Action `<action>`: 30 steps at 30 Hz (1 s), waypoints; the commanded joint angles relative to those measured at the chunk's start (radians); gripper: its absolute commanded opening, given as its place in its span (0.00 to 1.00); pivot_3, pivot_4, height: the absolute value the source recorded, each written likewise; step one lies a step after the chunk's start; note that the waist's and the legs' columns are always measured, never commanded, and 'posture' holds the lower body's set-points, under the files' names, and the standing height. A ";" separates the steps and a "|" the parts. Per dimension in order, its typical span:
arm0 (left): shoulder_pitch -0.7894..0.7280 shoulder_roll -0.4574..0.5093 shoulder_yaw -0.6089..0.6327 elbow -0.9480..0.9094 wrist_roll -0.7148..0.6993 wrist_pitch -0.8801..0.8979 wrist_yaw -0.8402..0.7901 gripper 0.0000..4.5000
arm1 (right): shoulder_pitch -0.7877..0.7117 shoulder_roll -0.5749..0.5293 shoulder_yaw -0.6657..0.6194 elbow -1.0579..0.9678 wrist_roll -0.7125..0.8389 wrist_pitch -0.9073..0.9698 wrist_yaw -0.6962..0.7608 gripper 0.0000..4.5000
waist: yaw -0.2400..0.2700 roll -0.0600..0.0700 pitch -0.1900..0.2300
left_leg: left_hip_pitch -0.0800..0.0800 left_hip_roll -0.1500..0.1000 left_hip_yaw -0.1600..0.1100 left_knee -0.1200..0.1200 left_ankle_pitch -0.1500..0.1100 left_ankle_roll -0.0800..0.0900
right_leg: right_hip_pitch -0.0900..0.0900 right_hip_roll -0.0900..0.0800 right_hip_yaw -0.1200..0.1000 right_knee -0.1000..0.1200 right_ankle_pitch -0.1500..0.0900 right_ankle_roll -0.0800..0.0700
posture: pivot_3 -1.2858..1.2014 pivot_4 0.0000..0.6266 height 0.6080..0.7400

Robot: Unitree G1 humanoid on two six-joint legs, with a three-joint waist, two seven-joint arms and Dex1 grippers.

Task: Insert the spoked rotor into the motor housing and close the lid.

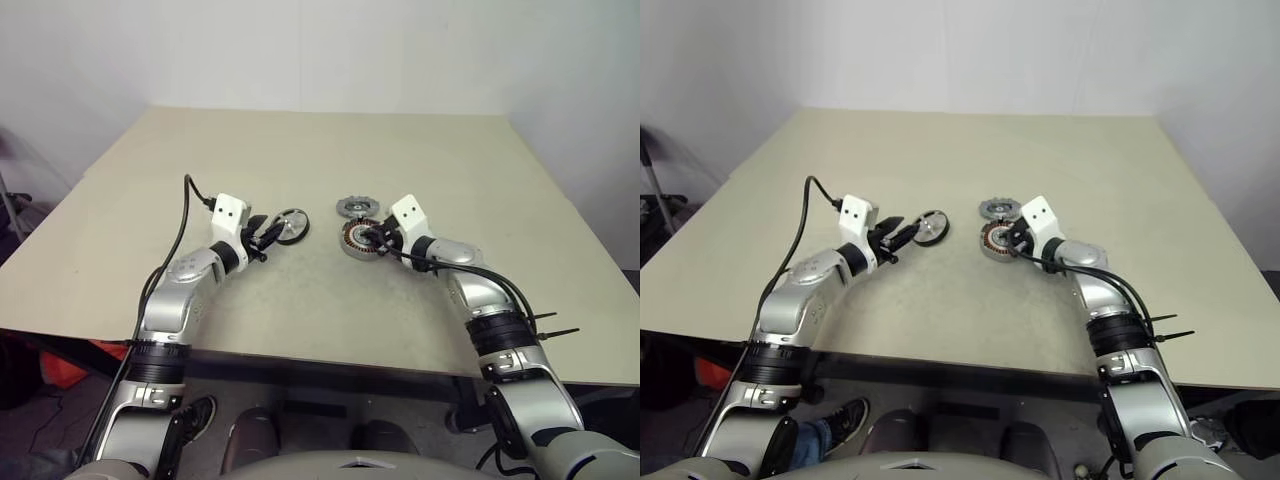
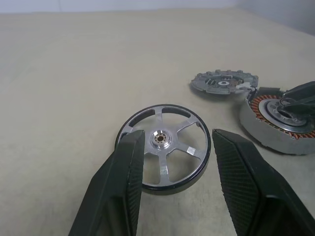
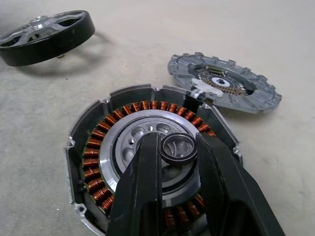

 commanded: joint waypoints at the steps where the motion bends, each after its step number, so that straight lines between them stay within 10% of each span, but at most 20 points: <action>1: -0.011 0.012 0.003 -0.017 -0.003 -0.019 -0.010 0.51 | -0.006 0.002 -0.003 -0.043 0.008 0.002 0.001 0.14 | 0.000 0.000 0.000 | 0.000 0.000 0.000 0.000 0.000 0.000 | 0.000 0.000 0.000 0.000 0.000 0.000 | 0.52 0.00 1.00; 25: -0.024 0.018 -0.005 0.008 0.002 -0.030 -0.026 0.51 | -0.005 0.006 0.002 -0.033 0.009 0.023 -0.001 0.14 | 0.000 0.000 0.000 | 0.000 0.000 0.000 0.000 0.000 0.000 | 0.000 0.000 0.000 0.000 0.000 0.000 | 0.52 0.00 1.00; 30: -0.027 0.019 -0.006 0.013 0.003 -0.032 -0.025 0.51 | 0.002 0.002 0.006 -0.053 -0.003 0.000 -0.009 0.51 | 0.000 0.000 0.000 | 0.001 0.000 0.000 0.000 0.000 0.000 | 0.000 0.000 0.000 0.001 0.000 0.000 | 0.52 0.00 1.00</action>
